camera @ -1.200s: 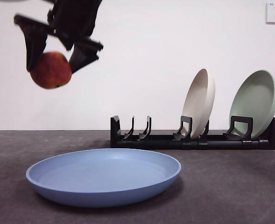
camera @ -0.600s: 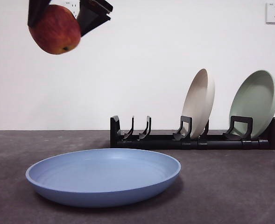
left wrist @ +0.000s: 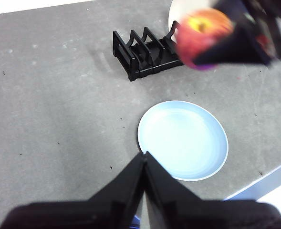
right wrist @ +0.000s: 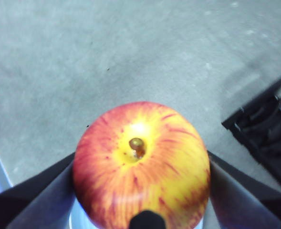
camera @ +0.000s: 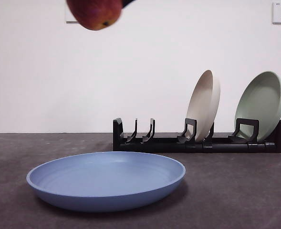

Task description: Take the blue plate from the plate rack,put the plate on the table,take the apple from the table,put the apple in the plate

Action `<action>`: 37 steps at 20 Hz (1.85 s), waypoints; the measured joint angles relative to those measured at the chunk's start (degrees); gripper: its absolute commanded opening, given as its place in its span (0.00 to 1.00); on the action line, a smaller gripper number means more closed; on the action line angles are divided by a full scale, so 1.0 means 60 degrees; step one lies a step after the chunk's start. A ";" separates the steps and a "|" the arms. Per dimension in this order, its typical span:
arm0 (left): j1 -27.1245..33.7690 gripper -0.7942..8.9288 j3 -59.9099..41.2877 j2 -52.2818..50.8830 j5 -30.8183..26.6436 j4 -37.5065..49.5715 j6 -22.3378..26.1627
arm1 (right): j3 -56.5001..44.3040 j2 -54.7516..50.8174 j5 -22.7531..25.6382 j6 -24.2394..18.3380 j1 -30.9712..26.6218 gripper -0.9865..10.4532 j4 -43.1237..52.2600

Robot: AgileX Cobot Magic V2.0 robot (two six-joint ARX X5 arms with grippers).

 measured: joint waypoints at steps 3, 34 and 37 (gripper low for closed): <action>0.0000 0.07 0.0000 -0.0004 0.0000 0.0004 -0.0004 | -0.3792 -0.2004 0.0127 0.0729 0.0000 0.08 0.3002; 0.0000 0.08 0.0000 0.0007 -0.0477 0.0000 0.0000 | -0.8990 -0.0758 0.0055 0.3206 0.0164 0.67 0.9151; 0.0000 0.08 0.0000 0.0007 -0.0477 0.0004 0.0000 | -0.8262 -0.1891 0.0164 0.3202 0.0324 0.66 0.7737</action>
